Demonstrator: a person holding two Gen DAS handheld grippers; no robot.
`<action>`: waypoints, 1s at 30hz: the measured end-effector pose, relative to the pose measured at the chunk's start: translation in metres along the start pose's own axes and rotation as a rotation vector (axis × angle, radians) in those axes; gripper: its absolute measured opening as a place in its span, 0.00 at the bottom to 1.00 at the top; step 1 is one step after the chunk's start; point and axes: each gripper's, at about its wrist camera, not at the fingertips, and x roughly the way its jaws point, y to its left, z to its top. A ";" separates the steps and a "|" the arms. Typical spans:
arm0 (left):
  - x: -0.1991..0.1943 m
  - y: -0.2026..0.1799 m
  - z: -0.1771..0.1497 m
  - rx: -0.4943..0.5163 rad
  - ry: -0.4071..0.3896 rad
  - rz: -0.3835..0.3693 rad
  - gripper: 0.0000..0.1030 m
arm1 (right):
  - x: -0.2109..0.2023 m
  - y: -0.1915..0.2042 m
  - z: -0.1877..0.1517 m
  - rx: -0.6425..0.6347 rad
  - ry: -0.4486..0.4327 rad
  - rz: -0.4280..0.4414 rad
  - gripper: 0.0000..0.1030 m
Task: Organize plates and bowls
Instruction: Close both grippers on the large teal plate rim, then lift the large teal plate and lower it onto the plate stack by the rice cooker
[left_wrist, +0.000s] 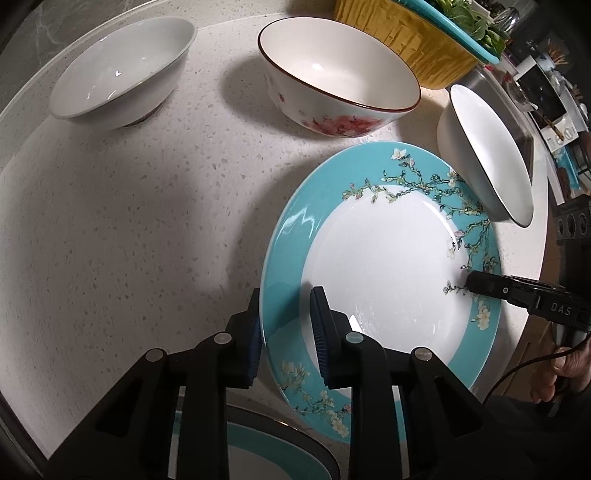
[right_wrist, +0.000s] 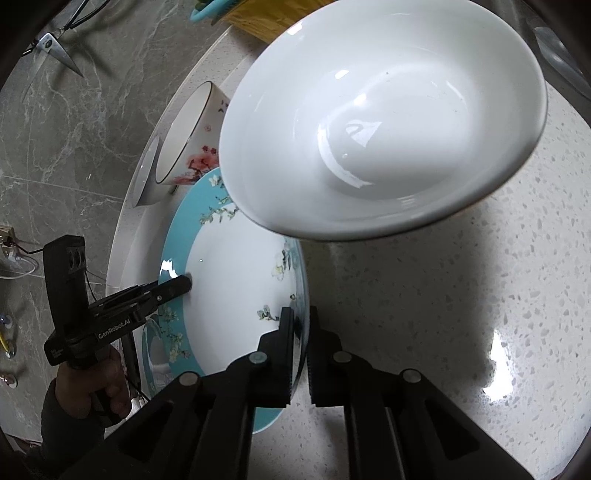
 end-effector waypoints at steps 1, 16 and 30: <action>-0.001 0.001 -0.001 -0.006 0.000 -0.003 0.21 | 0.000 0.000 0.000 0.004 0.001 0.000 0.08; -0.039 0.020 -0.006 -0.071 -0.035 -0.041 0.21 | -0.013 0.009 -0.002 0.029 0.002 0.033 0.08; -0.098 0.042 -0.055 -0.157 -0.122 -0.041 0.21 | -0.024 0.046 -0.007 -0.055 -0.009 0.071 0.09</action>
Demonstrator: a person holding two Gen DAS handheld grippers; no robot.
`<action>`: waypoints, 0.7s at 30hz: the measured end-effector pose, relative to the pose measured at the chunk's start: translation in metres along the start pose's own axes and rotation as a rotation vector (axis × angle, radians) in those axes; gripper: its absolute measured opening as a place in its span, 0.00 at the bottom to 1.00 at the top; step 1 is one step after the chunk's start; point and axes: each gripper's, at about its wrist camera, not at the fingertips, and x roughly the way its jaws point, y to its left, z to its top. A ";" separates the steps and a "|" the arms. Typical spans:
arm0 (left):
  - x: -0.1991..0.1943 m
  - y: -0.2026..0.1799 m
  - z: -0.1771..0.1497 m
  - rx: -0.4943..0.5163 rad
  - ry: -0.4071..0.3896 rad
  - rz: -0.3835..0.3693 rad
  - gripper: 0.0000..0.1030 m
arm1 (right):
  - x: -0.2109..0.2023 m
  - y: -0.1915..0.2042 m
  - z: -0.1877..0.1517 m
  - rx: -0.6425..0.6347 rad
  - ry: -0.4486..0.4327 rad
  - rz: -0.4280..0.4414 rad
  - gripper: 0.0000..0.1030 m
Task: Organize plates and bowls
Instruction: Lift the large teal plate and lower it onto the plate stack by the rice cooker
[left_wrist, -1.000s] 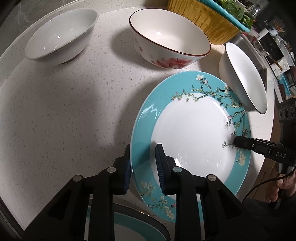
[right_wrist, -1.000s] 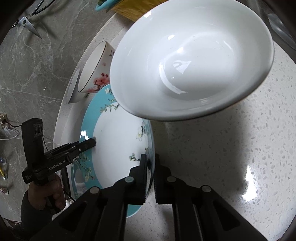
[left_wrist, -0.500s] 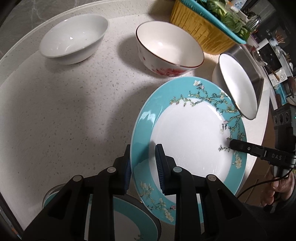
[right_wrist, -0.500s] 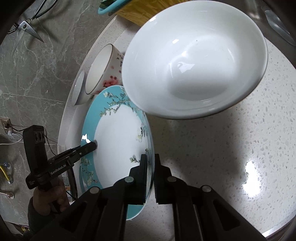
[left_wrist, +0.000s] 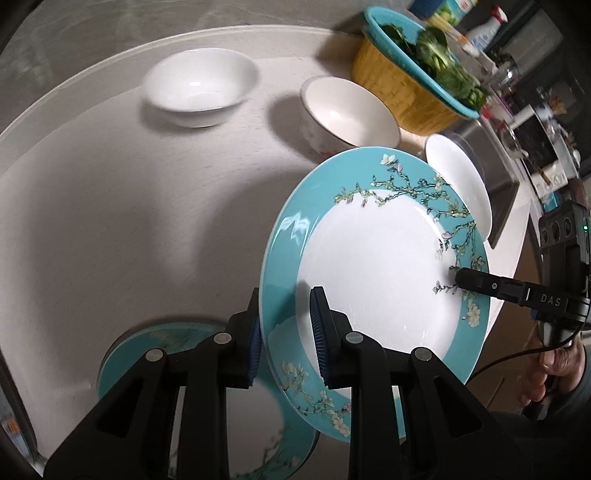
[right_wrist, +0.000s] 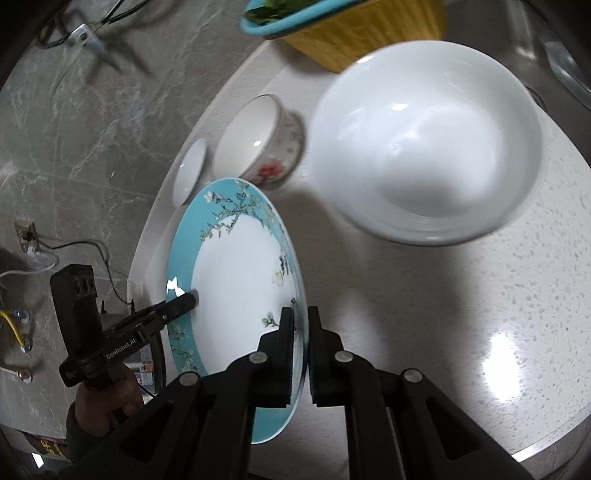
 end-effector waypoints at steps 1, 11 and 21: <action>-0.005 0.004 -0.005 -0.014 -0.007 0.003 0.21 | 0.004 0.006 -0.002 -0.013 0.005 0.004 0.09; -0.064 0.084 -0.087 -0.207 -0.064 0.080 0.21 | 0.062 0.079 -0.035 -0.189 0.145 0.057 0.09; -0.066 0.132 -0.158 -0.317 -0.062 0.128 0.21 | 0.109 0.120 -0.059 -0.310 0.232 0.036 0.09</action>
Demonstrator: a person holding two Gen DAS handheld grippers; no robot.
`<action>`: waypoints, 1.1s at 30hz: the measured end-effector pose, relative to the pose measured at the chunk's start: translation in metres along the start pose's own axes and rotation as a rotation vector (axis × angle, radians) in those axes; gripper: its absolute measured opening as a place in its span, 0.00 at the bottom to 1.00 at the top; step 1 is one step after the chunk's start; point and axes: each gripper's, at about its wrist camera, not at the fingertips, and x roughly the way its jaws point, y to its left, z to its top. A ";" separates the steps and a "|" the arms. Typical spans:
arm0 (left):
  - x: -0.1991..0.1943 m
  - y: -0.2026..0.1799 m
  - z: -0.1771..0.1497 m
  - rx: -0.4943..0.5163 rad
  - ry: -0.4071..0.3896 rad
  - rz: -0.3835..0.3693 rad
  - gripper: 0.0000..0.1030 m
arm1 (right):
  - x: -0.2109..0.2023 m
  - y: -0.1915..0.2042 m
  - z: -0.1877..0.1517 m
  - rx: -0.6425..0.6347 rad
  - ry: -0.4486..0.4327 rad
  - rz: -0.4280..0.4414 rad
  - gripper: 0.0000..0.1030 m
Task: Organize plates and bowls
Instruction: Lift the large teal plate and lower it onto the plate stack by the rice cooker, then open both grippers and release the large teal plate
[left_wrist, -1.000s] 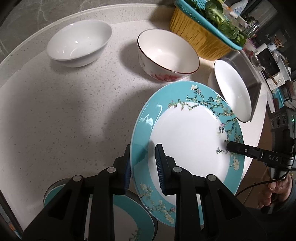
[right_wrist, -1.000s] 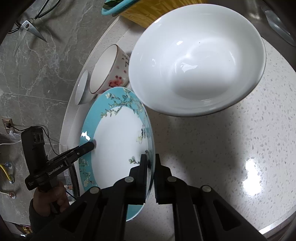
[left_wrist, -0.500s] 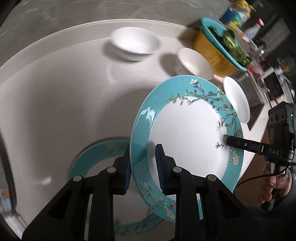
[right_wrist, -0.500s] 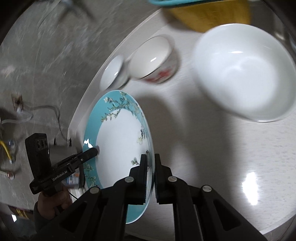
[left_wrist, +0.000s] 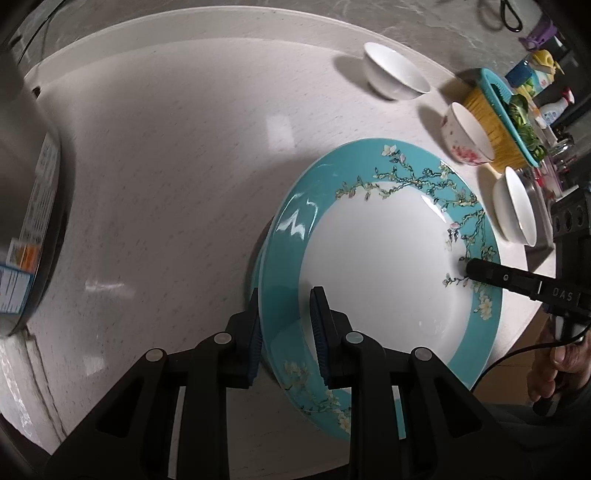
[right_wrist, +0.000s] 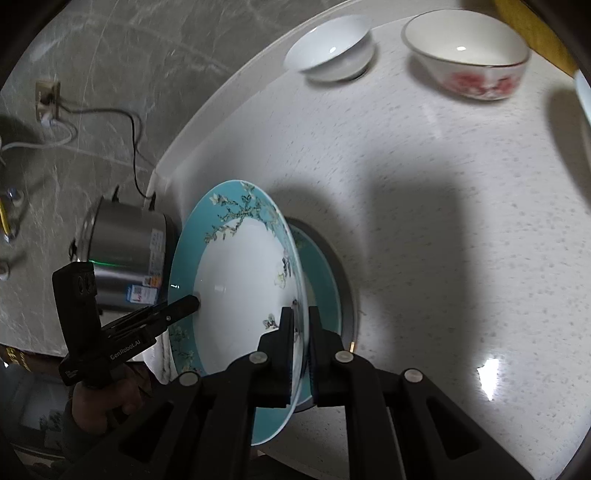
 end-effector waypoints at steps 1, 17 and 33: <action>0.001 0.005 -0.004 -0.002 0.000 -0.001 0.21 | 0.002 0.002 0.000 -0.009 0.002 -0.007 0.09; 0.031 0.006 -0.011 0.024 0.012 0.025 0.22 | 0.026 0.023 -0.008 -0.184 -0.005 -0.216 0.13; 0.042 -0.004 -0.010 0.054 -0.008 0.064 0.27 | 0.040 0.048 -0.022 -0.394 -0.048 -0.388 0.23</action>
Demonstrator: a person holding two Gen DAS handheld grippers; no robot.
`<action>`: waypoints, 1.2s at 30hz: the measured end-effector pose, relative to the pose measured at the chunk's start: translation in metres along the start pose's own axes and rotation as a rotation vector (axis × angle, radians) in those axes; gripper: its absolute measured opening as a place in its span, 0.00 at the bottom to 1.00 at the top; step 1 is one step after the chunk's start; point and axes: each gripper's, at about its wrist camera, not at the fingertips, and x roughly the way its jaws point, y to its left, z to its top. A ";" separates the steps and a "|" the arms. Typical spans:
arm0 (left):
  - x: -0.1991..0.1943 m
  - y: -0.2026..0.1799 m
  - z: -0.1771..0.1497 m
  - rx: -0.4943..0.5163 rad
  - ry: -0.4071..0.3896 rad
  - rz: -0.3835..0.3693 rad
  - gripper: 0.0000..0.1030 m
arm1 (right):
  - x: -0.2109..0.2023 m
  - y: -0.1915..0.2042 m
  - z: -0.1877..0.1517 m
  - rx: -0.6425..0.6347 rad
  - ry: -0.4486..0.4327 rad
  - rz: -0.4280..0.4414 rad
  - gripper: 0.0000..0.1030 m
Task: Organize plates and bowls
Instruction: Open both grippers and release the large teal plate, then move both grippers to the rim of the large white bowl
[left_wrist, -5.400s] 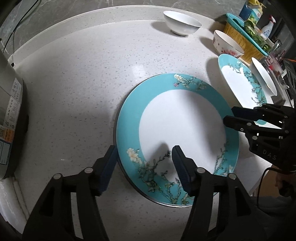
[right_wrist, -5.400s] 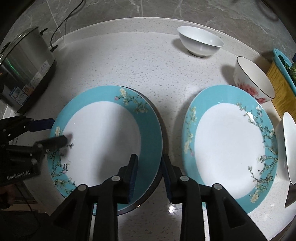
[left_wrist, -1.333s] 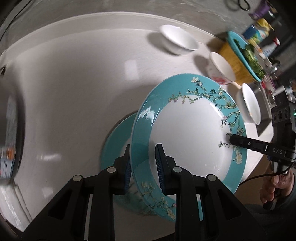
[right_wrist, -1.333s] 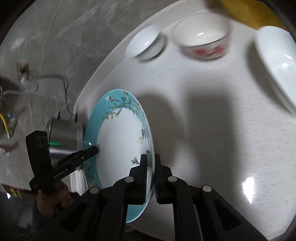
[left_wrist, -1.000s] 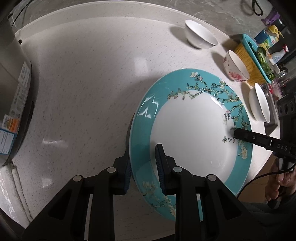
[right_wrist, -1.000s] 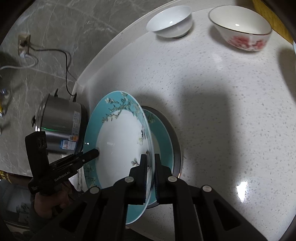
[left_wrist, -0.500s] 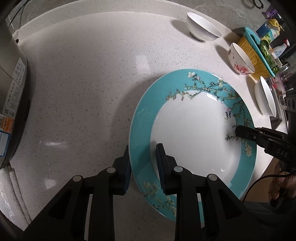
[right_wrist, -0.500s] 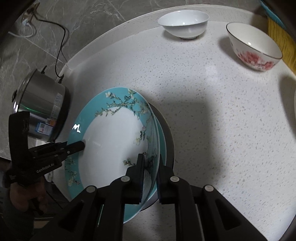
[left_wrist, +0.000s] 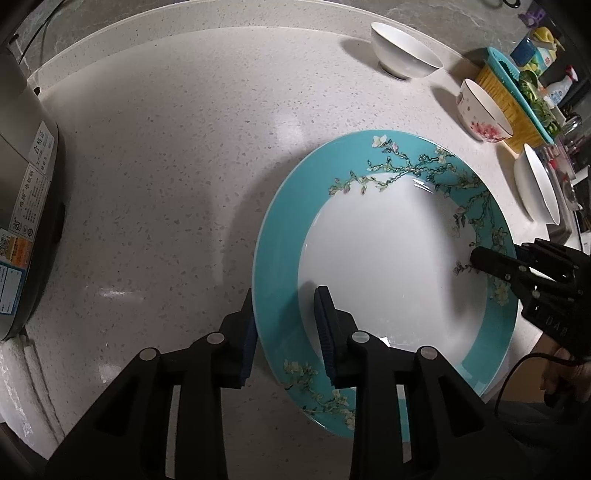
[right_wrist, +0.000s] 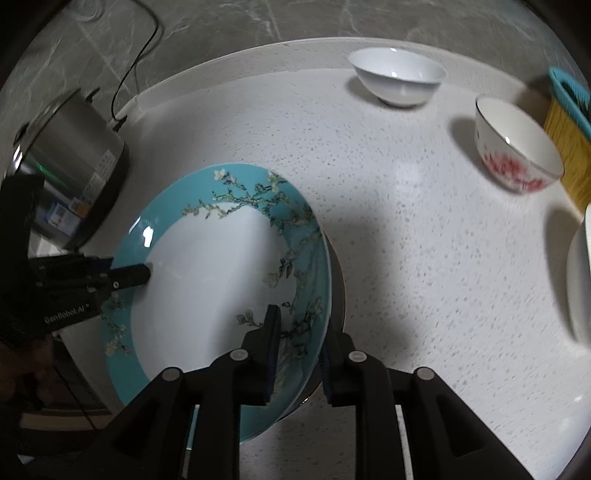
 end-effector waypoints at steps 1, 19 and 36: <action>0.000 0.000 0.000 0.000 -0.001 0.000 0.27 | 0.000 0.003 -0.001 -0.013 -0.002 -0.012 0.25; -0.029 0.006 -0.003 -0.058 -0.095 -0.021 0.77 | -0.019 0.004 -0.013 0.005 -0.069 -0.046 0.69; -0.036 -0.205 0.052 0.126 -0.098 -0.464 1.00 | -0.134 -0.213 -0.081 0.609 -0.305 0.190 0.88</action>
